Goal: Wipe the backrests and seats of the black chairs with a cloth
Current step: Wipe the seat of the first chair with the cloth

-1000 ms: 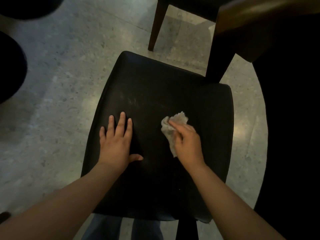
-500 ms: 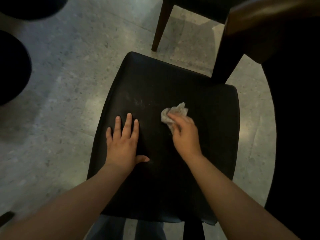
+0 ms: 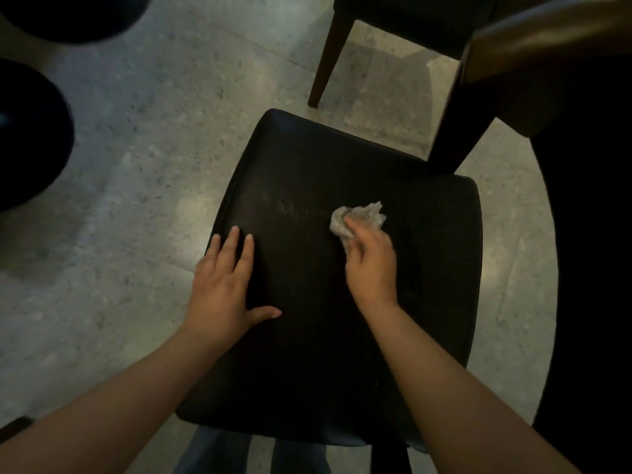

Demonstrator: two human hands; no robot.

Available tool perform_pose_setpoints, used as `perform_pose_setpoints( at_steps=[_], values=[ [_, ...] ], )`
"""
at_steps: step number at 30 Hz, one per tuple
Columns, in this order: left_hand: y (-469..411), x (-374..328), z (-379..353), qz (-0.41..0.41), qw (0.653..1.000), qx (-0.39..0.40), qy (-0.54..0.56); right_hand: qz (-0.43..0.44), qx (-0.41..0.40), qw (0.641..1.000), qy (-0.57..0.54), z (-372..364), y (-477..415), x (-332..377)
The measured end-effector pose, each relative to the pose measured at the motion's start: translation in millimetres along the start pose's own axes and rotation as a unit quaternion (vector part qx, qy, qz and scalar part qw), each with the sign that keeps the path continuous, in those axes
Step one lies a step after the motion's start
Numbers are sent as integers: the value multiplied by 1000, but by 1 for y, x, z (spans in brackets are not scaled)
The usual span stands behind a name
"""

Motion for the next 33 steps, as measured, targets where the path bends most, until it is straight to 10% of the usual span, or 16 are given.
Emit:
perform_pose_setpoints(
  at_steps=[33],
  values=[
    [-3, 8, -15, 40, 999, 36, 0, 35, -13, 999, 15, -15, -24, 30]
  ],
)
Point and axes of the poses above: each hand's wrist, its own y-axis away from the middle knuckle, its own z-axis out of the back of the hand, x = y × z, the point moved 8 cm from there along -y, towards the middle knuckle, and after that the axes turned 1 degree about -y, right-handed, at the moved point
